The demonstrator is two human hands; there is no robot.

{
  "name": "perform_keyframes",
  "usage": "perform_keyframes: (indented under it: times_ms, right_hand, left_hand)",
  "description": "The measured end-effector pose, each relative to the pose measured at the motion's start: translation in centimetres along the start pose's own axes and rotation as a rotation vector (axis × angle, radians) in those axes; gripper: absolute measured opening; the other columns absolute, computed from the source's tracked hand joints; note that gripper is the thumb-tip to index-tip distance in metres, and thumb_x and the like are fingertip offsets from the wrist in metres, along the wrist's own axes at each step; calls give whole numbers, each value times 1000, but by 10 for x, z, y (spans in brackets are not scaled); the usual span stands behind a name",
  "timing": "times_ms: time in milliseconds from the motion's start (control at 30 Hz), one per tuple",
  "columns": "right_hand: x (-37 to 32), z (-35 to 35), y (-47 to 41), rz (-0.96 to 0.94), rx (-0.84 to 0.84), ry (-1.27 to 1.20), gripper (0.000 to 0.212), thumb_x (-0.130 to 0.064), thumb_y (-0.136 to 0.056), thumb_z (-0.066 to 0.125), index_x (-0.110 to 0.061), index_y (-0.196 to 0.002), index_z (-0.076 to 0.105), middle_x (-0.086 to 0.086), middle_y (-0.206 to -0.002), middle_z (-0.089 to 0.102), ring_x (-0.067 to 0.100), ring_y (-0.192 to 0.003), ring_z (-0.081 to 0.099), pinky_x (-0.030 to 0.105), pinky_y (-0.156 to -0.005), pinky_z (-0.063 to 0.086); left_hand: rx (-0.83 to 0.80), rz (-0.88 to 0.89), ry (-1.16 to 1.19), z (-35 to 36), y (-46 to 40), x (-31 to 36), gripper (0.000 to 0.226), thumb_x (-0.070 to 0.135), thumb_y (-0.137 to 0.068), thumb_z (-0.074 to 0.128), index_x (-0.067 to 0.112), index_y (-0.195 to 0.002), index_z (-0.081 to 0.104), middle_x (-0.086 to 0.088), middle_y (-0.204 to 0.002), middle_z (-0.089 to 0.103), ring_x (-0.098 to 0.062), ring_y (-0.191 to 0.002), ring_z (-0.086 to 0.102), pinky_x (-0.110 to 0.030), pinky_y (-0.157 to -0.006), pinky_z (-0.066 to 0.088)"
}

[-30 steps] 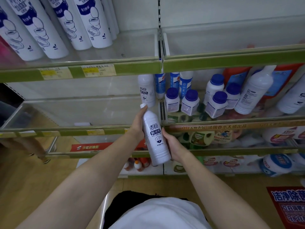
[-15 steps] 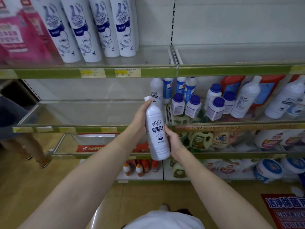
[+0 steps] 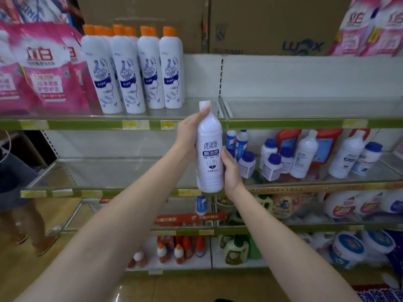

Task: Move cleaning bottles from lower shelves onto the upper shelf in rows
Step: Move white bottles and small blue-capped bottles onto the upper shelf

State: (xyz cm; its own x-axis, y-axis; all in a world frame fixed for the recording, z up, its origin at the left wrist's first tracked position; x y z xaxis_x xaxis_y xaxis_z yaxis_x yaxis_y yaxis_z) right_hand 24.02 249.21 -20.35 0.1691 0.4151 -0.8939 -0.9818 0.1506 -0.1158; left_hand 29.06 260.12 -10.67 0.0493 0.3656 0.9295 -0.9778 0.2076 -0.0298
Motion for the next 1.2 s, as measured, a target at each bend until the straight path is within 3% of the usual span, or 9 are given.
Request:
perform_keyframes:
  times_ms: [133, 300, 400, 533, 633, 733, 933, 1067, 1200]
  right_hand:
    - [-44, 18, -33, -80, 6, -14, 74, -55, -86, 70, -2, -137, 58, 21, -133, 64, 39, -125, 60, 61, -109, 43]
    - [-96, 38, -85, -170, -10, 23, 74, -59, -80, 70, -5, -130, 63, 16, -128, 69, 35, -121, 64, 56, -108, 47]
    - [-119, 45, -118, -220, -32, 135, 57, -59, -91, 59, -11, -123, 67, 9, -123, 72, 28, -117, 67, 53, -106, 49]
    - [-128, 54, -156, -257, -101, 344, 26, -46, -101, 55, -23, -112, 60, 6, -126, 68, 20, -120, 64, 34, -104, 50]
    - [-123, 56, -182, -248, -168, 413, 41, -39, -91, 73, -17, -123, 59, 1, -121, 71, 15, -109, 69, 41, -100, 55]
    - [-114, 51, -209, -219, -177, 526, 39, -43, -87, 77, -24, -118, 61, -4, -116, 72, 14, -105, 69, 44, -98, 56]
    - [-101, 49, -256, -241, -124, 604, 35, -50, -79, 80, -37, -104, 61, -15, -107, 71, 14, -103, 69, 47, -96, 55]
    - [-97, 51, -284, -193, -119, 682, 73, -58, -78, 77, -25, -137, 47, -4, -132, 64, 21, -117, 63, 48, -101, 51]
    - [-97, 58, -319, -133, -103, 800, 72, -52, -86, 74, -15, -138, 40, 4, -138, 58, 30, -121, 59, 43, -98, 49]
  left_hand:
    - [-69, 164, -9, 28, -17, 57, 31, 36, -81, 81, 9, -86, 67, -11, -82, 67, -25, -74, 65, -37, -75, 54]
    - [-108, 296, -34, 56, -48, 120, 17, 30, -89, 74, 16, -80, 71, -6, -78, 69, -22, -73, 67, -39, -78, 56]
    - [-128, 290, -36, 66, -71, 143, 18, 30, -93, 69, 13, -90, 68, -5, -83, 72, -22, -79, 70, -40, -83, 58]
    - [-139, 277, -32, 70, -107, 158, 19, 28, -96, 64, 11, -94, 71, -6, -87, 74, -22, -81, 71, -39, -86, 58]
    - [-100, 268, -40, 62, -137, 157, 23, 31, -94, 68, 9, -102, 69, -7, -91, 72, -23, -82, 69, -39, -84, 58]
    - [-84, 281, -113, 58, -160, 149, 25, 31, -94, 68, 8, -103, 71, -8, -91, 73, -25, -85, 70, -39, -83, 59]
    - [-56, 355, -285, 42, -206, 151, 37, 31, -99, 62, 1, -119, 63, -13, -101, 66, -25, -94, 66, -48, -96, 53]
    - [-32, 399, -440, 39, -240, 158, 23, 34, -100, 59, 16, -114, 63, -3, -100, 71, -16, -94, 69, -35, -86, 57]
    - [89, 461, -712, 34, -277, 168, 29, 39, -102, 51, 18, -120, 60, -1, -107, 68, -17, -104, 67, -40, -95, 56]
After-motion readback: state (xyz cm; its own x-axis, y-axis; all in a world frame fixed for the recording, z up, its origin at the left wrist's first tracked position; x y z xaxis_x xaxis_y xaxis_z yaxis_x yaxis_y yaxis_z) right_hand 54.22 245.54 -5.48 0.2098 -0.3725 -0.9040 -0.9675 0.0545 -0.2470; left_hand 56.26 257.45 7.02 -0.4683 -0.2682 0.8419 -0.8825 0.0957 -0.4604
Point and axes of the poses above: each hand's wrist, its own y-axis away from the middle knuckle, its own z-axis out of the palm, x = y × z, the point moved 8 cm from there along -y, towards the middle knuckle
